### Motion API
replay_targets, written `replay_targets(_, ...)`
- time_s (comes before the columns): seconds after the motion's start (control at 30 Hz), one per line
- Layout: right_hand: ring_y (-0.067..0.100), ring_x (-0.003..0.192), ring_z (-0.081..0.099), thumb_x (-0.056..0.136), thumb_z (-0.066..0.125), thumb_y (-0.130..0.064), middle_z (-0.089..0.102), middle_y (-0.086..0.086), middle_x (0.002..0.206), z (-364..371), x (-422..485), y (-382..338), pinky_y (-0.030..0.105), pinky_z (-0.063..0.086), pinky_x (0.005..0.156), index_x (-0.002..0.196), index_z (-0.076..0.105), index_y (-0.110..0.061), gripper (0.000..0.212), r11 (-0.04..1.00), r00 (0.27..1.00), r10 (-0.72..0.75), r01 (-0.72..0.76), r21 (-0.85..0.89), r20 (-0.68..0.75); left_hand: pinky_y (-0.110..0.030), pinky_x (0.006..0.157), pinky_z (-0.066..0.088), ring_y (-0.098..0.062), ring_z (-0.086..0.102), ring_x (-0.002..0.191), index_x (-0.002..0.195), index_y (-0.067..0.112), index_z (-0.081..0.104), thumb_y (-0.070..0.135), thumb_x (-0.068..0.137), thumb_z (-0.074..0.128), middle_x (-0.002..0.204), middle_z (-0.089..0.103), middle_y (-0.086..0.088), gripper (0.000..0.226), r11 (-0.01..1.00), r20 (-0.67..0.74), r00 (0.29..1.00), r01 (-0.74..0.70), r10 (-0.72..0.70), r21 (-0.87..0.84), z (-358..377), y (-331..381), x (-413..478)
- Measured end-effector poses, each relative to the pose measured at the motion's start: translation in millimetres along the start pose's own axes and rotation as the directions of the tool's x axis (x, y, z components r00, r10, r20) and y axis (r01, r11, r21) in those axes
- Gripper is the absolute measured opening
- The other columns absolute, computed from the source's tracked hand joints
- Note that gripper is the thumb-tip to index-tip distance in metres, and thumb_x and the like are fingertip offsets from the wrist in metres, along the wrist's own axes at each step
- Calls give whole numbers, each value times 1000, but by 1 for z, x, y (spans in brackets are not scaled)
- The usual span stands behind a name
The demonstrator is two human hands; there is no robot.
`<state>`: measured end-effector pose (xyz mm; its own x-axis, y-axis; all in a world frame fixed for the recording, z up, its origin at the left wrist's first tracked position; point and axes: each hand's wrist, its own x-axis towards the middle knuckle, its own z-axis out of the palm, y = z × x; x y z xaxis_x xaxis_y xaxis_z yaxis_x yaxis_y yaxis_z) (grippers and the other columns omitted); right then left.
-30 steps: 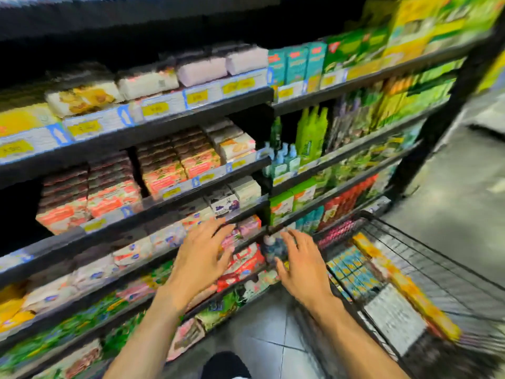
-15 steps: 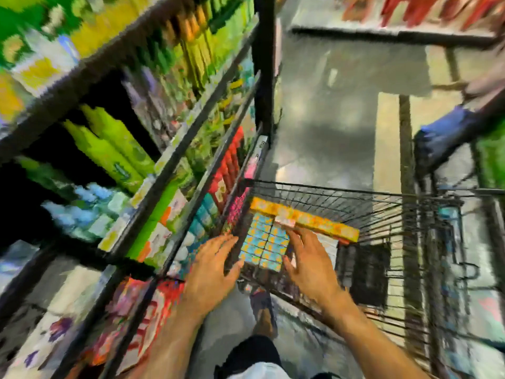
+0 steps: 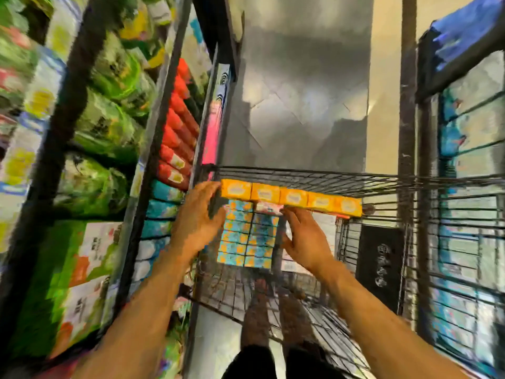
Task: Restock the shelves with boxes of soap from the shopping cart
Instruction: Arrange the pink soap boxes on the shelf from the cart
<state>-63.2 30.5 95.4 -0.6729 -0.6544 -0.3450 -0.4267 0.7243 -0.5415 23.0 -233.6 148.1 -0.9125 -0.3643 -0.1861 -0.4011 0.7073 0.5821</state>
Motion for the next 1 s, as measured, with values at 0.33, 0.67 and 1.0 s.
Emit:
replay_targets(0.33,39,124,51,87,44,-37,53,20,140,89,91,66,36,51,101,144,52,-8,65,998,994,53,-51,-29,97,-41,125,19,-23,23,150,156,14,33,34,89,71,162,30,-10,79,992,-98,989,114,-108,52,58,-75,70)
replay_targets(0.67,43,106,55,86,59,-27,61,20,124,96,117,67,49,53,84,132,62,-4,51,999,994,30,-27,-38,106,-39,125,21,-17,16,154,157,21,29,30,89,70,166,19,0,80,996,-115,991,77,-71,48,73,-84,71)
replay_targets(1.0,14,89,71,78,84,-39,72,1,108,-4,25,8,38,60,76,125,65,-16,56,840,969,232,-242,486,83,-47,115,36,-35,41,139,151,9,40,44,91,61,150,45,-16,72,982,-34,984,179,-177,55,23,-41,23)
